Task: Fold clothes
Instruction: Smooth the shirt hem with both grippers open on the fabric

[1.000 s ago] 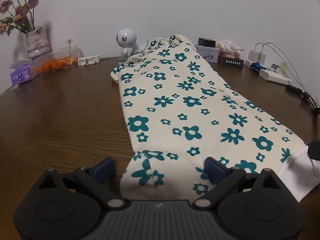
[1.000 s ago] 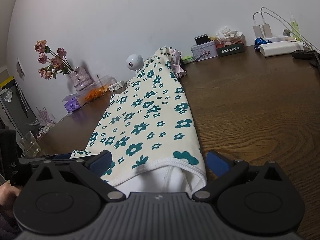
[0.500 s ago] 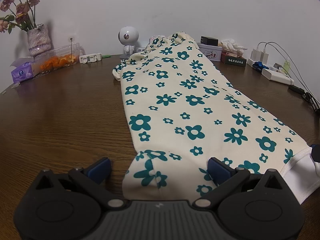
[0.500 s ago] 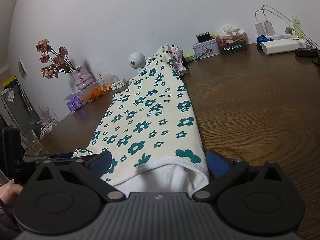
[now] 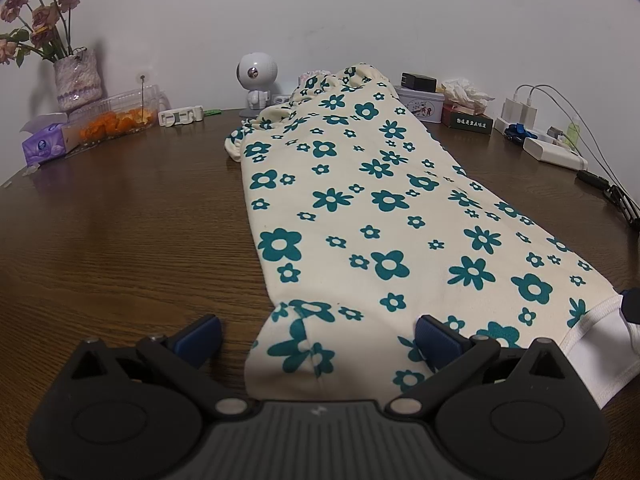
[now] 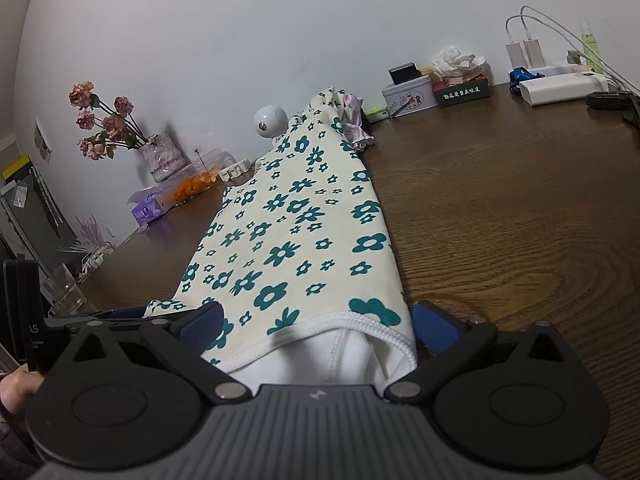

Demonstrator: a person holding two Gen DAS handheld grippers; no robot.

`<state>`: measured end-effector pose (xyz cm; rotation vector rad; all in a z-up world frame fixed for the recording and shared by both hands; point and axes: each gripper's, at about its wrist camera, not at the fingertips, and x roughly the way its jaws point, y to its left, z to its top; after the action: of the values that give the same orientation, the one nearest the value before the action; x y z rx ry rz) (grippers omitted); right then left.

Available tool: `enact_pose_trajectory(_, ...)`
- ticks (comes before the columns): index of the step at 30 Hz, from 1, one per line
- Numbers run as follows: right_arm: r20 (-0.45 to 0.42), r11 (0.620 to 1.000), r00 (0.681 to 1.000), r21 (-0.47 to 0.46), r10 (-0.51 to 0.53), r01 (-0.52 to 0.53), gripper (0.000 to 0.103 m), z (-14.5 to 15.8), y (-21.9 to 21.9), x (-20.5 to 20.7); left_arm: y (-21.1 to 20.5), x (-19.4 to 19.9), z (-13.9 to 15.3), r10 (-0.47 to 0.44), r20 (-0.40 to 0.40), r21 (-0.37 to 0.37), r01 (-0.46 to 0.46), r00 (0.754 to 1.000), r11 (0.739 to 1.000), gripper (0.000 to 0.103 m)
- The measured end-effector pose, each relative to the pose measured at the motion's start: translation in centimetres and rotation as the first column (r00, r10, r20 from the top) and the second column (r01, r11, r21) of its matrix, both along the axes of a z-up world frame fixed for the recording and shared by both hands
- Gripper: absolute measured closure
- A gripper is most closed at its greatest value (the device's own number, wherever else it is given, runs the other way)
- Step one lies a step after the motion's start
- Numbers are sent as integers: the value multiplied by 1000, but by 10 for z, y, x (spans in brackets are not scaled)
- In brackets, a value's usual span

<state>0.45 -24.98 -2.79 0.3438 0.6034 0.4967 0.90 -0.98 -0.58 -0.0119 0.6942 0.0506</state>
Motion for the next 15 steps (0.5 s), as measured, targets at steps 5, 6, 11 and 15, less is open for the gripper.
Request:
enact_pose_trajectory(5,-2,1000,1000,4,-1,1,0,0,0,0,0,0,0,0,0,0,0,1000,1000,0)
enact_pose_trajectory(6,-3,1000,1000,5,-1,1,0,0,-1,0,0,0,0,0,0,0,0,1000,1000,0)
enact_pose_trajectory(11,-4,1000,1000,8,-1,1,0,-1,-1,1,0,0,0,0,0,-1,0,1000,1000,0)
enact_pose_trajectory(15,-4,1000,1000,8,-2,2,0,0,-1,0,1,0,0,0,0,-1,0,1000,1000,0)
